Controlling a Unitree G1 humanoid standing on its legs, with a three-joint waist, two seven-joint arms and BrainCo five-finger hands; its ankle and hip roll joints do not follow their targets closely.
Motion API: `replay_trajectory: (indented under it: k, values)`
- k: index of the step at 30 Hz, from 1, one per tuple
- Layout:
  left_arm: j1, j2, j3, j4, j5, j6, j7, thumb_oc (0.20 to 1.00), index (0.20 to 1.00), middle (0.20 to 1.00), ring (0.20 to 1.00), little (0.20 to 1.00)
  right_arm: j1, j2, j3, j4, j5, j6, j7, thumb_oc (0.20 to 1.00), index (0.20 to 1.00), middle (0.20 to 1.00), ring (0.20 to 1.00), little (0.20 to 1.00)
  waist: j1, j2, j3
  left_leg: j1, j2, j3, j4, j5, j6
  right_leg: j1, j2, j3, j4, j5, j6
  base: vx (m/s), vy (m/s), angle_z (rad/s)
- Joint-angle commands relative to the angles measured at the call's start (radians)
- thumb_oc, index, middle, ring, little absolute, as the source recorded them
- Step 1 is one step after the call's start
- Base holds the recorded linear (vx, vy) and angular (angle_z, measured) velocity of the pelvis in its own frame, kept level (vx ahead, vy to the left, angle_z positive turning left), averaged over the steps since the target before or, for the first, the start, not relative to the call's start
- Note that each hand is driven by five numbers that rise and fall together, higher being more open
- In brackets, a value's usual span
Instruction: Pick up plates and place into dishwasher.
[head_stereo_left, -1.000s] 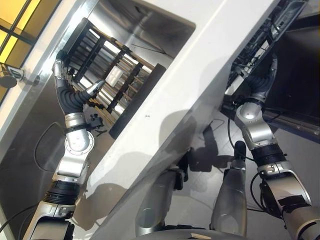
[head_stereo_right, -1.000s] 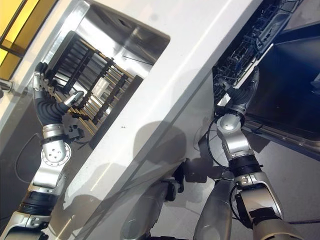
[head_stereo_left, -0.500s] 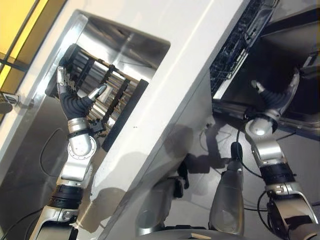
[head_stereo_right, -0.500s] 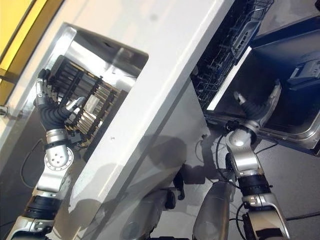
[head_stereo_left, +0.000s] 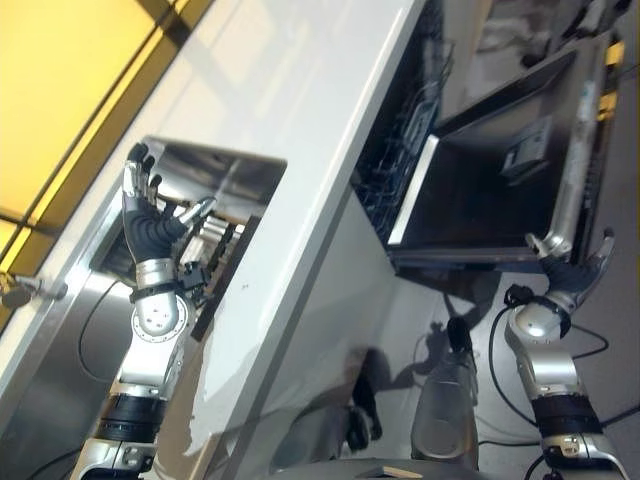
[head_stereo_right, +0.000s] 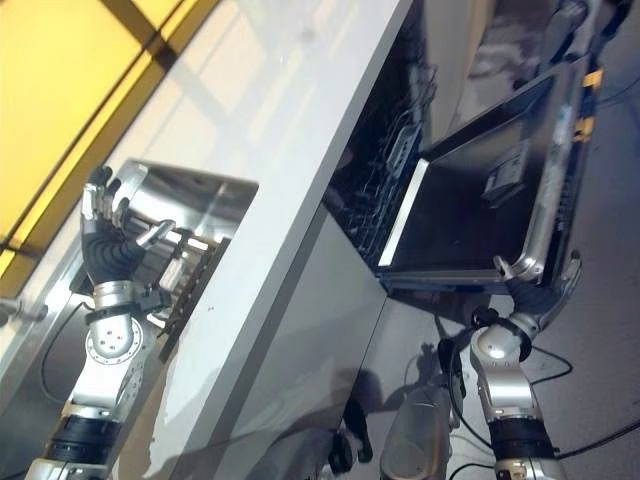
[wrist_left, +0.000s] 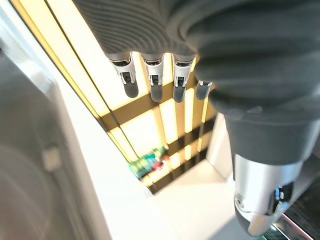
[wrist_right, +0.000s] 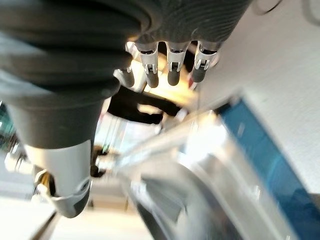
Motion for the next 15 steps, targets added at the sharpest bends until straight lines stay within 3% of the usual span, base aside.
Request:
replay_trajectory:
  k: [1, 10, 15]
  values:
    - [0.035, -0.055, 0.066, 0.012, 0.013, -0.052, -0.019, 1.000, 1.000, 1.000, 1.000, 1.000, 0.026, -0.057, -0.016, -0.036, 0.020, -0.037, 0.011, 1.000, 1.000, 1.000, 1.000, 1.000, -0.044, 0.016, -0.087, -0.085, -0.003, 0.003, 0.153, -0.055, -0.007, 0.073, -0.108, 0.074, 0.134, -0.071, -0.022, 0.13, 0.087, -0.38]
    - [-0.011, -0.052, 0.013, 0.063, -0.012, -0.070, 0.043, 1.000, 1.000, 1.000, 1.000, 1.000, 0.023, -0.064, -0.001, 0.032, 0.067, -0.089, -0.060, 1.000, 1.000, 1.000, 1.000, 1.000, -0.089, 0.061, -0.054, -0.098, -0.019, 0.055, 0.139, -0.060, -0.007, 0.023, -0.151, 0.104, 0.104, -0.020, -0.002, -0.02, 0.095, -0.42]
    - [-0.039, -0.055, -0.005, 0.060, -0.021, -0.066, 0.068, 1.000, 1.000, 1.000, 1.000, 1.000, -0.016, -0.060, 0.029, 0.094, 0.145, -0.131, -0.001, 1.000, 1.000, 1.000, 1.000, 1.000, -0.095, 0.094, -0.001, -0.150, -0.026, 0.072, 0.158, -0.057, -0.005, -0.049, -0.160, 0.127, 0.112, -0.008, -0.003, -0.07, 0.059, -0.33]
